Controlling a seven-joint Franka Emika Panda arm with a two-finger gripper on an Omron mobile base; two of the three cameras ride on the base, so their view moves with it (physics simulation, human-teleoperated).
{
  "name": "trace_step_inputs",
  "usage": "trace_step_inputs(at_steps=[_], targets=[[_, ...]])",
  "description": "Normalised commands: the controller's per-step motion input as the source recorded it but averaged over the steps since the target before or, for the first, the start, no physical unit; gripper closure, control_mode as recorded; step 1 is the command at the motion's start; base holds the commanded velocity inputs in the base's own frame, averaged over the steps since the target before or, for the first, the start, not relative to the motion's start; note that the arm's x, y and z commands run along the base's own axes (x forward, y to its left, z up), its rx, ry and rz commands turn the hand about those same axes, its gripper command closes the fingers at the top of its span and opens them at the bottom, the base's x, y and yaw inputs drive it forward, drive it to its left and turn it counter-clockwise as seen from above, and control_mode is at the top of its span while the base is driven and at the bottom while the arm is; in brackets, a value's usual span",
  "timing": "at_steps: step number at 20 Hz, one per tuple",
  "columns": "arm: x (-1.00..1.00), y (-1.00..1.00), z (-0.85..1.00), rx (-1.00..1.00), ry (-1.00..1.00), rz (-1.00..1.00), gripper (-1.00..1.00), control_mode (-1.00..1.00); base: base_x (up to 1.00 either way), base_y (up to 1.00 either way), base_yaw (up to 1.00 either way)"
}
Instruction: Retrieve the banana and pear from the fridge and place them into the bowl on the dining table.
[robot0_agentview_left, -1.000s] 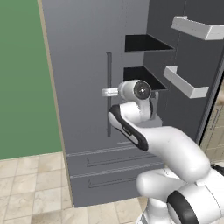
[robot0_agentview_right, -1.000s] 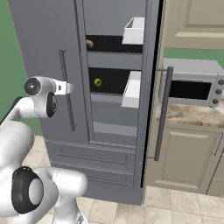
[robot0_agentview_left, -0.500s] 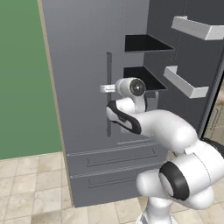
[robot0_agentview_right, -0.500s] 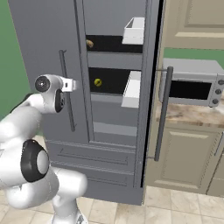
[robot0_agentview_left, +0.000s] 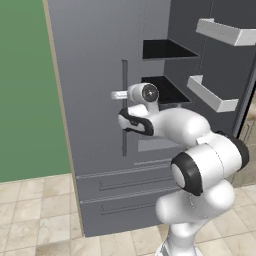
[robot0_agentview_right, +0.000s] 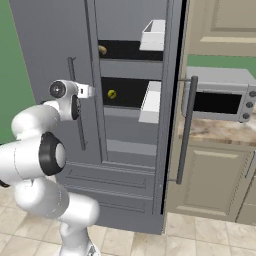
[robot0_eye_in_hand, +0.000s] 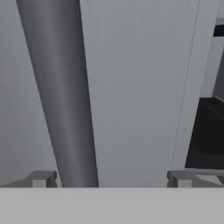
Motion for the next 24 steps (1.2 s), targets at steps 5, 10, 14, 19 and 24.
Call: trace_step_inputs(at_steps=[5, 10, 14, 19, 24], targets=[[0.63, 0.11, 0.00, 0.00, 0.00, 0.00, -1.00, -1.00, 0.00, 0.00, 0.00], [0.63, 0.11, 0.00, 0.00, 0.00, 0.00, -1.00, -1.00, 0.00, 0.00, 0.00], [0.60, 0.15, 0.00, 0.00, 0.03, -0.01, 1.00, -1.00, 0.00, 0.00, 0.00], [0.21, 0.14, 0.02, 0.00, 0.15, -0.06, 1.00, -1.00, 0.00, 0.00, 0.00], [-0.66, 0.14, 0.23, 0.00, 0.20, -0.06, 1.00, -1.00, 0.00, 0.00, 0.00]])
